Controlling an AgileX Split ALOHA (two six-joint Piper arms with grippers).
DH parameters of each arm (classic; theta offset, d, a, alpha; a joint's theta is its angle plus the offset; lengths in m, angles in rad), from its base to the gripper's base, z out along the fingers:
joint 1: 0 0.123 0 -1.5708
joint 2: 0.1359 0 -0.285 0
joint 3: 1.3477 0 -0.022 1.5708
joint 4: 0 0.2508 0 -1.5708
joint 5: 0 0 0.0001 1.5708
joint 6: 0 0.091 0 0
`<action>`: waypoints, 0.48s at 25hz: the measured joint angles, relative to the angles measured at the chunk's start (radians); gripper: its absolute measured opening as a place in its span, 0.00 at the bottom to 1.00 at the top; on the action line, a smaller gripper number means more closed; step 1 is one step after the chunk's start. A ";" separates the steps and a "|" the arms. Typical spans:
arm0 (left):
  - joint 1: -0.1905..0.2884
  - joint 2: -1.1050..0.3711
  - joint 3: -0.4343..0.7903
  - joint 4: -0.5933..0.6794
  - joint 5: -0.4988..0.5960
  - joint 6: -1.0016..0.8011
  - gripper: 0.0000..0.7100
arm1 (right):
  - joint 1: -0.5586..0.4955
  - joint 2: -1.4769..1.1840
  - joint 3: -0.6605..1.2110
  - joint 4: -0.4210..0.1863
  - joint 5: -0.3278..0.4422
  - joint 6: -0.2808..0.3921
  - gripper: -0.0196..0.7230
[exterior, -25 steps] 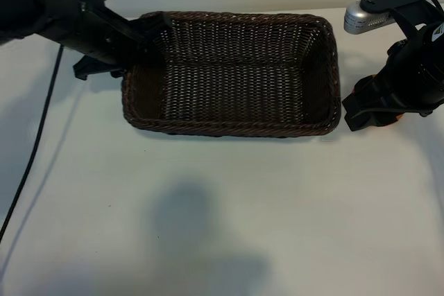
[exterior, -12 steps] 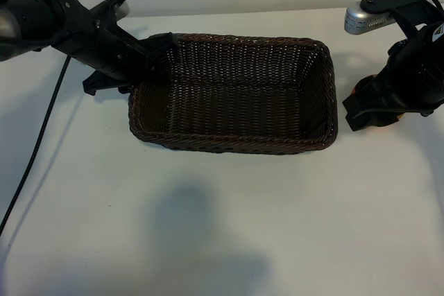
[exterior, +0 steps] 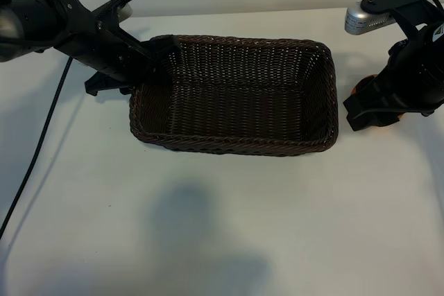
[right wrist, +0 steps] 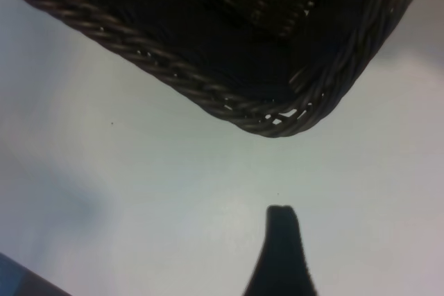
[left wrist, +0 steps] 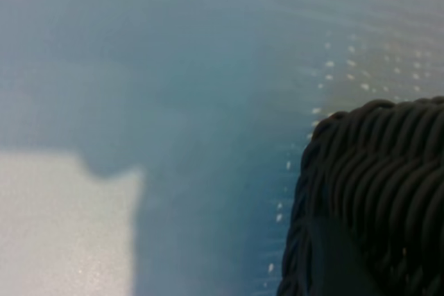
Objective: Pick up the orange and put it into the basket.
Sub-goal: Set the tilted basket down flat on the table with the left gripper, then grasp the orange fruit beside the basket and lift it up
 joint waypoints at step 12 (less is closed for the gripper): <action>0.000 0.000 0.000 -0.002 0.059 0.001 0.80 | 0.000 0.000 0.000 0.000 0.000 0.000 0.74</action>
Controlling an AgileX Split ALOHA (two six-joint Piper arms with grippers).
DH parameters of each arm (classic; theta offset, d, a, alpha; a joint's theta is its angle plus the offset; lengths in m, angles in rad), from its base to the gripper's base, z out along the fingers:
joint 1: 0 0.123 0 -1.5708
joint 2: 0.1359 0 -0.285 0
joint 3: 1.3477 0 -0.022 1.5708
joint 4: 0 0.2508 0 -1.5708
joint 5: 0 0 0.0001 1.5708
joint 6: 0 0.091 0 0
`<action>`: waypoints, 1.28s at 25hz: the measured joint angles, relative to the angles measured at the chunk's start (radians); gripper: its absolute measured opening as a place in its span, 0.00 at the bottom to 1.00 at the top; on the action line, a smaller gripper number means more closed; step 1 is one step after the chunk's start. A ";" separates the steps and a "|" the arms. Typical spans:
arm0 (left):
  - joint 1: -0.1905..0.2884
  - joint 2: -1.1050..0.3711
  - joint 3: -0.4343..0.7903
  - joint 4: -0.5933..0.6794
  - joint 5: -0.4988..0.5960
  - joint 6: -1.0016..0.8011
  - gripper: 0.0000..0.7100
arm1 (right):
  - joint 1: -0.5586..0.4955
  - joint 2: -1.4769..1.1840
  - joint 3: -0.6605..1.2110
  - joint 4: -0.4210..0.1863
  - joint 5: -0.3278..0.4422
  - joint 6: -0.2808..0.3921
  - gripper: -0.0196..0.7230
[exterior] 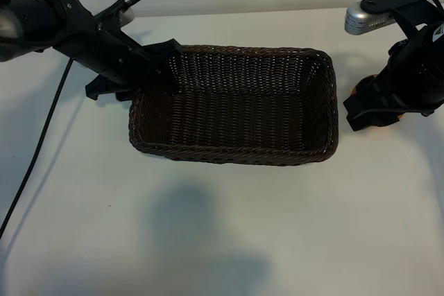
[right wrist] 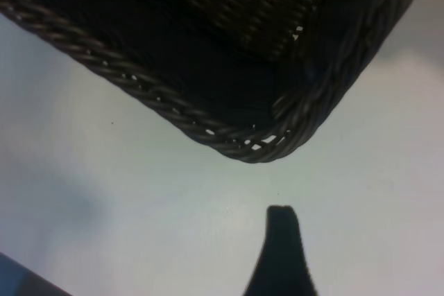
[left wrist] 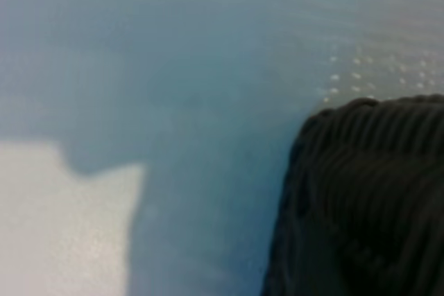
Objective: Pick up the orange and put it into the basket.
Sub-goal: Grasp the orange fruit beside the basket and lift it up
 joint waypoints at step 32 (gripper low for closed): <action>0.063 -0.308 -0.138 0.383 0.319 -0.102 0.93 | 0.000 0.000 0.000 -0.001 0.002 0.000 0.74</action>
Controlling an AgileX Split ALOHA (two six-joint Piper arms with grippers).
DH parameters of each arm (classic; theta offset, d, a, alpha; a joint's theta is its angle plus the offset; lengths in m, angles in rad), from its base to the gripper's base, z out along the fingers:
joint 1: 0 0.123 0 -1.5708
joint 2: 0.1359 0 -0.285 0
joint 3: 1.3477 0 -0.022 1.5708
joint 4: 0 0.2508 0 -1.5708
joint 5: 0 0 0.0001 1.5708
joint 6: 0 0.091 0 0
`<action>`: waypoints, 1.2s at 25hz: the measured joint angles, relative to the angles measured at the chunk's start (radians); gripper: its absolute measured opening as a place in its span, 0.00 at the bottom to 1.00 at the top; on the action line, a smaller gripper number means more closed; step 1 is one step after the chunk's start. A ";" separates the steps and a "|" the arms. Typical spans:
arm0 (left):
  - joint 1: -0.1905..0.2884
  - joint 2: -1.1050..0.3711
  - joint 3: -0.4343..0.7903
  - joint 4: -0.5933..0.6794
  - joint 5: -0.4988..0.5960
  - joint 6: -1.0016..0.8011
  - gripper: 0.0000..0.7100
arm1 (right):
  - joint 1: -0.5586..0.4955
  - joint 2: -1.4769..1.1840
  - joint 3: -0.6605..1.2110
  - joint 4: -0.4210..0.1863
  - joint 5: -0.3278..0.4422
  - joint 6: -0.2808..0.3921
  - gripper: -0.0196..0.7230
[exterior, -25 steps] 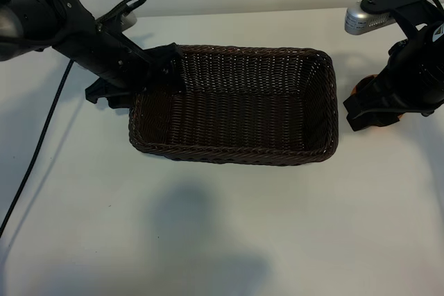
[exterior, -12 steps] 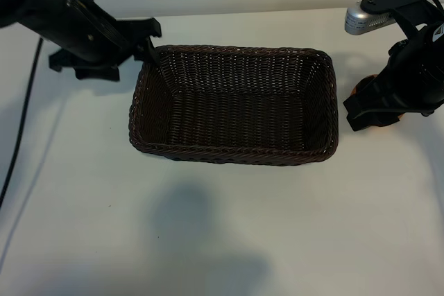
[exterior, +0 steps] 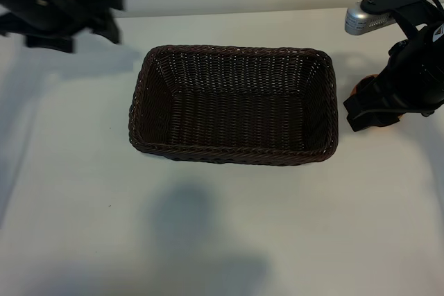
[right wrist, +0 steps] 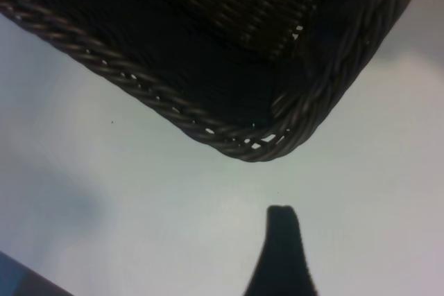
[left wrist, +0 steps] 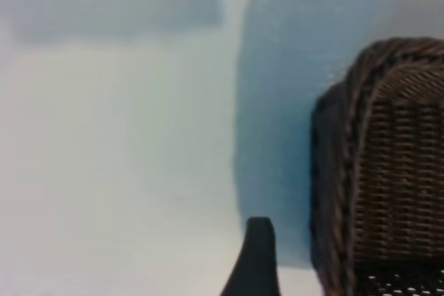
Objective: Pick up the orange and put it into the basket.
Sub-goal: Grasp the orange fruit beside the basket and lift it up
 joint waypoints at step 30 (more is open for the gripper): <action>0.206 -0.987 0.253 -0.012 0.119 0.328 0.84 | 0.000 0.000 0.000 0.000 0.004 0.000 0.74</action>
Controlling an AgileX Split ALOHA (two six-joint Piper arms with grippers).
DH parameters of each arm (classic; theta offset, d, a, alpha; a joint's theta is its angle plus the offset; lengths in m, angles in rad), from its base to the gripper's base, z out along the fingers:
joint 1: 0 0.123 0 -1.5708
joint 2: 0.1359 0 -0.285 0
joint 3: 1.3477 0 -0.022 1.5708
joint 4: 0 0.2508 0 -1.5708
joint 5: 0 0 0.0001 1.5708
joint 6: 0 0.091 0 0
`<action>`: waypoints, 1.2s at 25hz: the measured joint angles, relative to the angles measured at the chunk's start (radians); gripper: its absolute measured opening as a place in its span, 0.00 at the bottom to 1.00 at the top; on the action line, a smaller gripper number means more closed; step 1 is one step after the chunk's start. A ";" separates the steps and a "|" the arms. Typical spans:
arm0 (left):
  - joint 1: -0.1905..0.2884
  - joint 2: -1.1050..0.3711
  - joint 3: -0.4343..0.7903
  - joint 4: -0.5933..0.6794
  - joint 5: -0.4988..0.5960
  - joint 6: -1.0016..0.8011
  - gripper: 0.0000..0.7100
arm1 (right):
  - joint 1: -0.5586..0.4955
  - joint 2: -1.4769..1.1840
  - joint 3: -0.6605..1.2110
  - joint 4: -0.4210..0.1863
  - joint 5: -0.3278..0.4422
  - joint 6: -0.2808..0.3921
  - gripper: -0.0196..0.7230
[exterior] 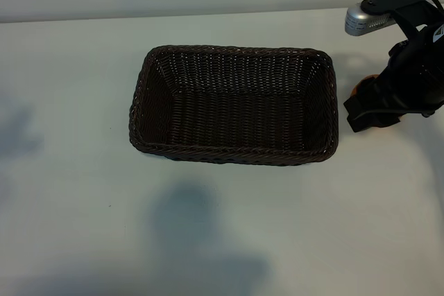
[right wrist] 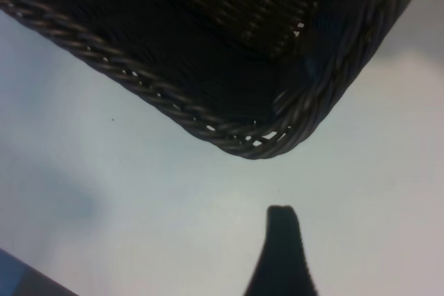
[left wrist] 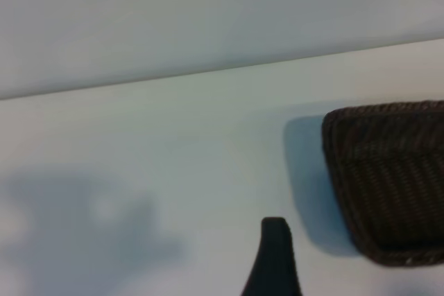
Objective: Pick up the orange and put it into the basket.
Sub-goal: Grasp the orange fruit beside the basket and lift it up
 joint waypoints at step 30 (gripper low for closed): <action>-0.008 -0.734 0.636 0.103 0.141 -0.131 0.84 | 0.000 0.000 0.000 0.000 0.011 0.002 0.74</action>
